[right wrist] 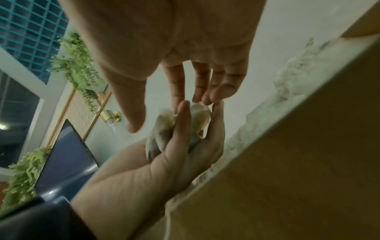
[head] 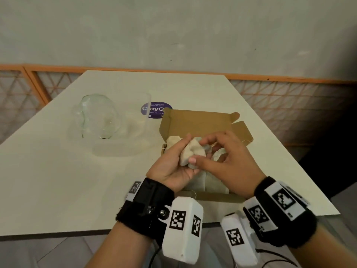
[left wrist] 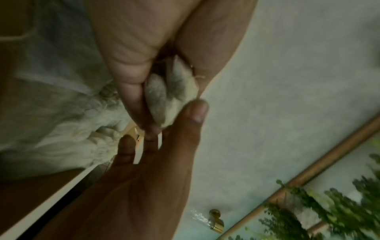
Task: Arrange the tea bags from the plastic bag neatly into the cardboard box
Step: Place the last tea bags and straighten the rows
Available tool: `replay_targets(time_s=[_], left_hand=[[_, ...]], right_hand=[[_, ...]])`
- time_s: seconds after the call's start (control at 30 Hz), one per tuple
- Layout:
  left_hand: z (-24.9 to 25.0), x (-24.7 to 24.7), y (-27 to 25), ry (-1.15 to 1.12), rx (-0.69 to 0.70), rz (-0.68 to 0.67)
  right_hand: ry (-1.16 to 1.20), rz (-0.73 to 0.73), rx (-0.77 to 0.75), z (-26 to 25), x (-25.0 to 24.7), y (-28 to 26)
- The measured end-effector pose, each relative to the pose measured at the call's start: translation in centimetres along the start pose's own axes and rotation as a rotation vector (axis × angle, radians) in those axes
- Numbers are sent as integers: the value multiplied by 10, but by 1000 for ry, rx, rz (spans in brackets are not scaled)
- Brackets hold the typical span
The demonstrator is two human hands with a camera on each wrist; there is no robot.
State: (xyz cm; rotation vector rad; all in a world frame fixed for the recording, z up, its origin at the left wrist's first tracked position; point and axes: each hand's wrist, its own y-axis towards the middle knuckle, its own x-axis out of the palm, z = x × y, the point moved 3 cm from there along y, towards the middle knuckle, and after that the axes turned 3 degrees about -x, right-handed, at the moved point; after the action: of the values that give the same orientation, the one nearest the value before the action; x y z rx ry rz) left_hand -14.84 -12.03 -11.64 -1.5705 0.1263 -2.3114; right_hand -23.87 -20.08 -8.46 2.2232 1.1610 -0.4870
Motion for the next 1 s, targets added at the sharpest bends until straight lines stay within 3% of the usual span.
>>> replay_targets(time_s=[0.1, 0.23, 0.33, 0.53, 0.73, 1.0], left_hand=[[-3, -3, 1, 41, 51, 34], [2, -18, 4, -111, 99, 107], [5, -21, 5, -218, 132, 115], [4, -13, -1, -213, 195, 76], [14, -21, 3, -300, 292, 21], [21, -29, 8, -406, 308, -191]], right_hand=[[100, 93, 5, 5, 0, 3], [678, 90, 204, 12, -5, 4], [867, 143, 265, 17, -7, 2], [848, 286, 261, 24, -21, -1], [531, 378, 326, 51, -64, -19], [310, 199, 390, 67, -72, -38]])
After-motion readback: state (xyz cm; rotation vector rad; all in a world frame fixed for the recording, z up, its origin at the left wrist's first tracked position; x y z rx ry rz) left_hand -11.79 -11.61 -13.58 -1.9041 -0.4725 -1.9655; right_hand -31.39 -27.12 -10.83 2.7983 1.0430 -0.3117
